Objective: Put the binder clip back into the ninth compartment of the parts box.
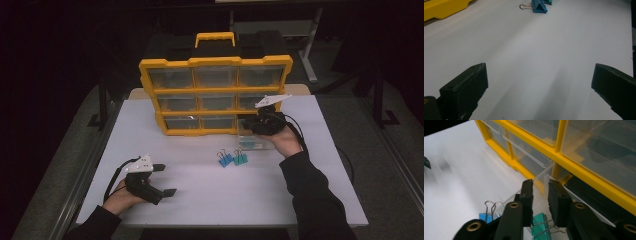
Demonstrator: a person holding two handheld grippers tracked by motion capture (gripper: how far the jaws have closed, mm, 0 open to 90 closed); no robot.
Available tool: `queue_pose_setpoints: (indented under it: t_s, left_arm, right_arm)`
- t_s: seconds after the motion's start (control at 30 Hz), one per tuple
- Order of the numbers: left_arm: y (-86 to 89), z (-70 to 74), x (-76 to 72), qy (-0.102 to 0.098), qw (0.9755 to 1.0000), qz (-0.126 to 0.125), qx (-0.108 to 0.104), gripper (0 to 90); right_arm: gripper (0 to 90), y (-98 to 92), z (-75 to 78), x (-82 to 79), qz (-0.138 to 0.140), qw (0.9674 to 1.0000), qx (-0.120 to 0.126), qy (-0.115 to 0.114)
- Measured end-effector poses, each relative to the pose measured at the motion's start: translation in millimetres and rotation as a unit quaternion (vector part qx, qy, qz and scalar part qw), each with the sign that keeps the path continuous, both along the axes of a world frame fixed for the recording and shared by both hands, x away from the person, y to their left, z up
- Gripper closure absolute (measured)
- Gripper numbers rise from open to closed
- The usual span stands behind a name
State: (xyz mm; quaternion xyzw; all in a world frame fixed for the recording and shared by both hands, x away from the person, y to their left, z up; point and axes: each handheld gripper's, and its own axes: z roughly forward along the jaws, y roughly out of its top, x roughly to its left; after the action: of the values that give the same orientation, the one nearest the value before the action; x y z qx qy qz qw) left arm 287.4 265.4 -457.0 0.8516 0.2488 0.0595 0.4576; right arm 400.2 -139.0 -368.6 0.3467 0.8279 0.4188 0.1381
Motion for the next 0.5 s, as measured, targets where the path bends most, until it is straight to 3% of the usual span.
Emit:
queue_pose_setpoints:
  t_s: [0.17,0.5]
  left_arm:
    - [0.2,0.2,-0.1,0.000,1.0000,0.000,0.000,0.3]
    - [0.1,0.1,-0.1,0.001,1.0000,0.000,-0.001,0.3]
  right_arm:
    - [57.8,-3.0,5.6,-3.4,-0.004,0.9999,0.011,0.000]
    - [41.0,-7.3,16.6,-17.6,-0.007,0.9997,0.024,-0.005]
